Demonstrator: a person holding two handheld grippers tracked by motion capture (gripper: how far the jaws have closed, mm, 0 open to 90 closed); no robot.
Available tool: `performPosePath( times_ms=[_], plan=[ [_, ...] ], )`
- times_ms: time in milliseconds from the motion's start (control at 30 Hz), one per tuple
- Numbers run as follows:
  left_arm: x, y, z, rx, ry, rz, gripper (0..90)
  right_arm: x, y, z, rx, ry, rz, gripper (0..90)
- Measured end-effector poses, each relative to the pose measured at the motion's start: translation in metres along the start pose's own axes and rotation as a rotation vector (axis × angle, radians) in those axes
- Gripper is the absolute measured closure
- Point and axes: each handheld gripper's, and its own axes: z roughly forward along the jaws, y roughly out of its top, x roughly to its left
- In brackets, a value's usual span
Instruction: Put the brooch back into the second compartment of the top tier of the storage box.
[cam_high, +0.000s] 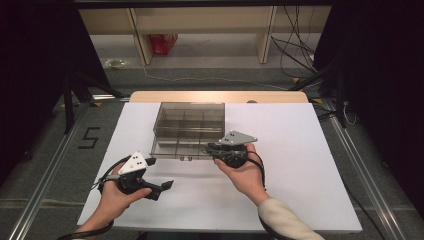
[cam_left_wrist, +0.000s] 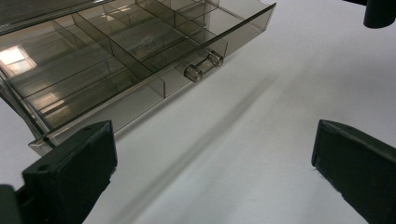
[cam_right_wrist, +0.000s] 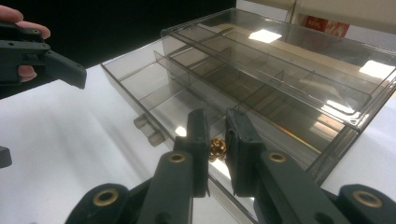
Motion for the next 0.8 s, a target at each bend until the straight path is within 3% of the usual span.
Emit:
performPosePath(
  times_ms=[800],
  plan=[
    [0.0001,-0.0002,0.0001,0.000,-0.001,0.000,0.0,0.0045,0.0044,0.0106,0.002,0.014,-0.003,80.7]
  ],
)
